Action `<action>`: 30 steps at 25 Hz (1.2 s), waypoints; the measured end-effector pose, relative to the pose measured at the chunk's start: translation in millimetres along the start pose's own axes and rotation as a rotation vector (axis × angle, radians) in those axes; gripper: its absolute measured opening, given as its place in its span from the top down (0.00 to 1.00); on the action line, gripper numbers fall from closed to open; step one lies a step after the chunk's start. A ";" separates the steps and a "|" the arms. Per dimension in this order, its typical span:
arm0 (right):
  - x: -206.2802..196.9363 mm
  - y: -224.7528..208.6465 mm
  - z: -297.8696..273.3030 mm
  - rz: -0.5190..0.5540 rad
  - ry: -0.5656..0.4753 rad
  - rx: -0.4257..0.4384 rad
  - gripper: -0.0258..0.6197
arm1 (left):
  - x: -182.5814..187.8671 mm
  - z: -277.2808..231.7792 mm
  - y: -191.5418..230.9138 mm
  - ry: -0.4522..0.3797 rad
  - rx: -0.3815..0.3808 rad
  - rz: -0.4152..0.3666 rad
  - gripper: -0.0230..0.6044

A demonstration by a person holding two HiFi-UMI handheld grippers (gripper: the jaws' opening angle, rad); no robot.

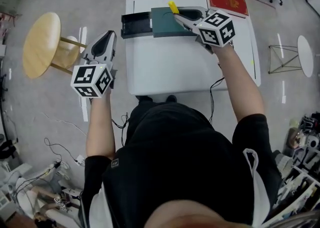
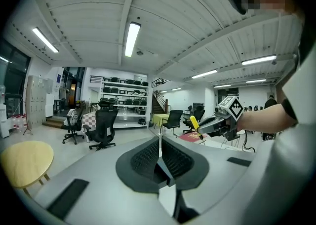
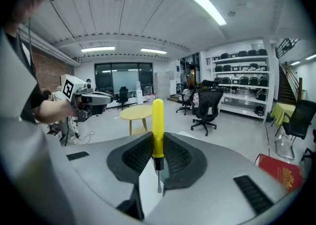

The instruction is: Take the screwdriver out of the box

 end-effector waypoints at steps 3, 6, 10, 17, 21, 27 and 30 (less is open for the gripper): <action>-6.7 -4.8 34.2 -0.058 -0.059 -0.002 0.84 | 5.2 1.6 -19.7 0.001 0.004 -0.004 0.92; -8.5 -5.7 62.1 -0.113 -0.122 -0.004 0.84 | 10.4 4.8 -32.3 0.002 0.005 -0.008 0.92; -2.2 -1.7 93.9 -0.130 -0.193 -0.018 0.84 | 19.2 8.6 -43.0 0.001 -0.003 -0.014 0.92; 15.3 17.5 124.4 -0.138 -0.286 -0.052 0.84 | 34.2 26.4 -30.0 -0.022 0.000 -0.039 0.92; 26.1 32.2 134.9 -0.144 -0.344 -0.071 0.84 | 40.0 41.5 -14.3 -0.043 0.007 -0.046 0.92; 40.3 53.1 152.2 -0.149 -0.449 -0.100 0.84 | 44.7 60.3 6.6 -0.061 0.017 -0.078 0.92; 43.6 63.1 160.5 -0.152 -0.478 -0.128 0.84 | 46.1 69.4 14.7 -0.072 0.024 -0.081 0.92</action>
Point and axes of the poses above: the fingertips, and each gripper's own axes: z backward along the fingers, y to its left, x out of its top, the point moved 4 cm from there along z, backward along the fingers, and after that the axes turned 1 degree about -x, right-handed, at the moved point
